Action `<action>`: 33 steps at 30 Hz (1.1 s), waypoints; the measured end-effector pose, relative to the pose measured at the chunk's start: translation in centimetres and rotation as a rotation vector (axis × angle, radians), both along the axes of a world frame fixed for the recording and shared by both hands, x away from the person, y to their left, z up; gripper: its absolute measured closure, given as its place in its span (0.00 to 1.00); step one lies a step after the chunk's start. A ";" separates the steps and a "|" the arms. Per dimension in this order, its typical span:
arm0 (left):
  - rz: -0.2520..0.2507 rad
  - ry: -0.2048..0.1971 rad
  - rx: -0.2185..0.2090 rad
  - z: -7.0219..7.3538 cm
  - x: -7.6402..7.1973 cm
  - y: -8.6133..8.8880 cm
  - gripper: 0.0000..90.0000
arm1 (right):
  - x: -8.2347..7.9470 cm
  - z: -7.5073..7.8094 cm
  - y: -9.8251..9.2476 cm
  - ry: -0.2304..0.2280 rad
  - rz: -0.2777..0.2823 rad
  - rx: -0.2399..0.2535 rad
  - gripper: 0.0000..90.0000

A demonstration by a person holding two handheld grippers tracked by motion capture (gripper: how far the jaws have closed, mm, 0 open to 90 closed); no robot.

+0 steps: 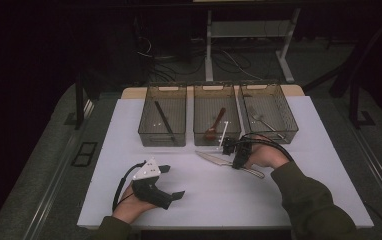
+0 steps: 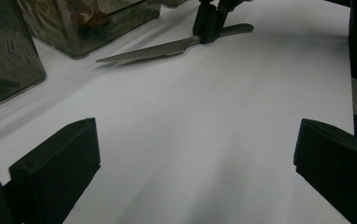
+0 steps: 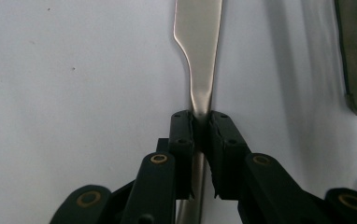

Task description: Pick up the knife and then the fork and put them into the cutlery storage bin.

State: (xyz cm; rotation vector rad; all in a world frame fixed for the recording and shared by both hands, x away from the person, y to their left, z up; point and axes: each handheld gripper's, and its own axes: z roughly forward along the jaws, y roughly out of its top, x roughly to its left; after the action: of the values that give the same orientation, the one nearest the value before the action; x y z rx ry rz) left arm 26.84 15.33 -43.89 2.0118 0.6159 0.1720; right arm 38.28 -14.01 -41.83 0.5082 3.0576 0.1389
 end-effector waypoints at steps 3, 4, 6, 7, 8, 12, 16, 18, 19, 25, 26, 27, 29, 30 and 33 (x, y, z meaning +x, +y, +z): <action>0.001 0.000 0.000 0.0 0.0 0.1 0.00 | -0.1 0.1 -0.3 -0.009 -0.004 0.017 0.88; 0.003 -0.001 -0.001 0.0 0.0 0.1 0.00 | -0.1 0.3 -0.4 -0.011 -0.005 0.024 0.88; 0.000 0.000 0.001 0.0 0.0 0.0 0.00 | -0.2 0.6 -0.6 -0.016 -0.015 0.040 0.88; 0.001 0.000 0.000 0.0 0.0 0.0 0.00 | -0.2 0.7 -0.8 -0.020 -0.014 0.049 0.88; 0.000 0.000 0.000 0.0 0.0 0.0 0.00 | -0.2 0.9 -1.0 -0.022 -0.023 0.061 0.88; 0.000 -0.001 0.000 0.0 0.0 0.0 0.00 | -0.5 1.4 -1.8 -0.042 -0.048 0.109 0.88; 0.000 -0.001 -0.001 0.0 0.0 0.0 0.00 | -0.7 2.0 -2.8 -0.054 -0.093 0.190 0.88; 0.001 0.000 -0.002 0.0 0.0 0.0 0.00 | -0.7 2.3 -3.3 -0.075 -0.093 0.225 0.88; 0.002 0.000 -0.002 0.0 0.0 0.0 0.00 | -0.8 2.4 -3.6 -0.084 -0.098 0.244 0.88; 0.003 0.000 -0.002 0.0 0.0 0.0 0.00 | -1.3 3.1 -5.3 -0.133 -0.139 0.329 0.88; 0.003 0.000 -0.002 0.0 0.0 0.0 0.00 | -1.5 3.3 -5.5 -0.131 -0.151 0.347 0.88; 0.003 -0.001 -0.001 0.0 0.0 0.1 0.00 | -1.5 3.4 -5.8 -0.131 -0.158 0.361 0.88; 0.004 -0.001 -0.001 0.1 0.0 0.1 0.00 | -1.6 3.6 -6.2 -0.143 -0.172 0.382 0.88; 0.004 -0.003 -0.003 0.0 0.0 0.1 0.00 | -1.7 3.7 -6.4 -0.145 -0.184 0.394 0.88; 0.006 -0.006 -0.007 0.1 0.0 0.1 0.00 | -1.8 3.9 -7.1 -0.162 -0.210 0.431 0.88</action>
State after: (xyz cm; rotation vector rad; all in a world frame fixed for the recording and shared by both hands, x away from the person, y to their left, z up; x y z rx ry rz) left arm 26.84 15.47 -43.82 2.0023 0.6177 0.1786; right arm 36.52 -21.16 -37.92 0.7874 2.7894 0.7971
